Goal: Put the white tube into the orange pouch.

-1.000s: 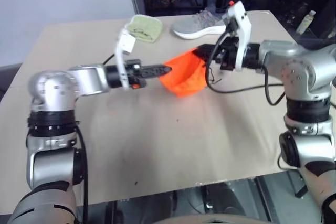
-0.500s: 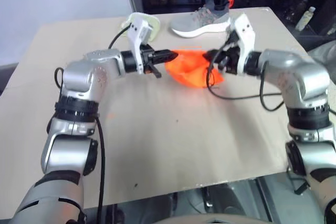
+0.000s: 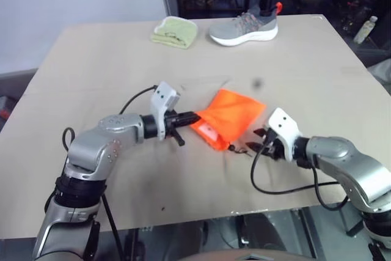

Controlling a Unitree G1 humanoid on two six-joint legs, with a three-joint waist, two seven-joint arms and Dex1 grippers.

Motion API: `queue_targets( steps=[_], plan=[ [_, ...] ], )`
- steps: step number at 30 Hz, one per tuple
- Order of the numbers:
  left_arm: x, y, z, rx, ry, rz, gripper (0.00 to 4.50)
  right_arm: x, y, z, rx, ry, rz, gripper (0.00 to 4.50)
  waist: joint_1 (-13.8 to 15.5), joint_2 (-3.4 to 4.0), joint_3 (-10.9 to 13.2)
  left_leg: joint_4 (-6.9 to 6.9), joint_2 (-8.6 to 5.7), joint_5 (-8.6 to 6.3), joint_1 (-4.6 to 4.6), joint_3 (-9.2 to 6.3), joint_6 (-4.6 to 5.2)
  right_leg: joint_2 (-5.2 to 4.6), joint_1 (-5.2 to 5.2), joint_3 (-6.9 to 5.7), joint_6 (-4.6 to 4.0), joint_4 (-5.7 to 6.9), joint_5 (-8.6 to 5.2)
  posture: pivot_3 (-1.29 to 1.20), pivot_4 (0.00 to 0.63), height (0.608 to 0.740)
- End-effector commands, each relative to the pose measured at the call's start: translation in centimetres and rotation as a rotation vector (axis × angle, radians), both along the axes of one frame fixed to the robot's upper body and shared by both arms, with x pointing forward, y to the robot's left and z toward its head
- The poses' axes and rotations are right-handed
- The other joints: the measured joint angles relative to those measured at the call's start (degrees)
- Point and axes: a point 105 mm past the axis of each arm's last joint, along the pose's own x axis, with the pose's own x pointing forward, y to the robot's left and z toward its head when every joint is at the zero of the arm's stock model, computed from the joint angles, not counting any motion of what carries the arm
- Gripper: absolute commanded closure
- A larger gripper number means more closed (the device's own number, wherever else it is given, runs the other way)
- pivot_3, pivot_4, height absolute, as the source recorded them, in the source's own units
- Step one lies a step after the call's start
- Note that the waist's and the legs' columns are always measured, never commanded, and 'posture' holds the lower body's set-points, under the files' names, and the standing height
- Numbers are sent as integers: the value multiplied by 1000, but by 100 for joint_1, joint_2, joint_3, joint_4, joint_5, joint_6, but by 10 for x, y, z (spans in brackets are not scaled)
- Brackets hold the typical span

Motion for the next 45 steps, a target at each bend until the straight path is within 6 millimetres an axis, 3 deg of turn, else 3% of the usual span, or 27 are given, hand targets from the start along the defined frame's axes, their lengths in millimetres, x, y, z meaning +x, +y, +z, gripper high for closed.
queue_targets(
  steps=[1, 4, 9, 15, 19, 25, 31, 35, 38, 40, 42, 45],
  plan=[
    [-4, -2, 17, -5, -55, -29, 4500, 1, 4, 7, 21, -56, -1, 1308, 0, 0, 0, -1, 0, 0, 1, 0, 0, 0, 0, 0, 0, 0, 0, 0, 150, 740],
    [-3, -3, 19, -2, -58, -35, 4500, -3, 8, 7, 27, -56, 21, 47, 2, 0, 0, -7, 1, 0, 0, -2, 0, 1, -2, -2, 0, -2, 0, 0, 150, 740],
    [-3, -7, 23, -7, -60, -47, 4500, -22, 22, 4, 68, 8, 131, 47, 1, 0, 0, -8, 1, 0, -4, -4, 0, 1, -1, -4, 0, -13, 0, 0, 150, 740],
    [-4, -14, 28, -15, -65, -59, 4500, -14, 34, -21, 64, 62, 146, 47, -2, -6, -4, -7, 1, 0, 1, -7, 0, 2, 4, -8, 0, -14, 0, 0, 150, 740],
    [-5, -14, 30, -21, -63, -57, 4500, -6, 26, -35, 36, 85, 105, 1335, 0, -9, -6, -7, 1, 0, 0, -6, 0, 1, 4, -8, 0, -14, 0, 0, 150, 740],
    [-5, -15, 28, -25, -68, -61, 4500, -6, 5, -14, 36, 54, 77, 4271, 6, -10, -6, -6, 0, 0, -3, -12, 0, 0, 4, -13, 0, -16, 0, 0, 150, 740],
    [-7, -16, 25, -44, -45, -92, 4500, -11, -15, 14, -5, 24, 72, 4395, 5, -10, -6, -7, 1, 0, -2, -18, 0, 1, 9, -18, 0, -20, 0, 0, 150, 740],
    [-18, -9, 27, -91, 4, -182, 3295, -10, -28, 35, -60, -9, 70, 4500, 1, -9, -5, -6, 1, 0, 0, -18, 0, 0, 13, -19, 0, -22, 0, 0, 150, 740],
    [-38, -4, 35, -124, 51, -325, 1891, -9, -35, 52, -98, -35, 75, 4500, 6, -8, -5, -9, 2, 0, 0, -26, 0, 1, 16, -28, 0, -27, 0, 0, 150, 740],
    [-53, -8, 38, -115, 91, -467, 1891, -8, -36, 68, -117, -58, 82, 4500, 3, -6, -3, -8, 2, 0, -4, -28, 0, 0, 17, -31, -1, -30, 0, 0, 150, 740],
    [-56, -15, 35, -95, 98, -536, 1891, -9, -37, 75, -131, -66, 87, 4500, 27, -4, -2, -8, 1, 0, -3, -30, 1, -2, 22, -36, -1, -36, 0, 0, 150, 740],
    [-37, -53, 29, -111, 26, -563, 1891, -8, -37, 85, -153, -86, 82, 4500, 163, -2, -4, -3, -6, 0, -1, -45, 1, -12, 37, -55, 0, -43, 0, 0, 150, 740]
  ],
)
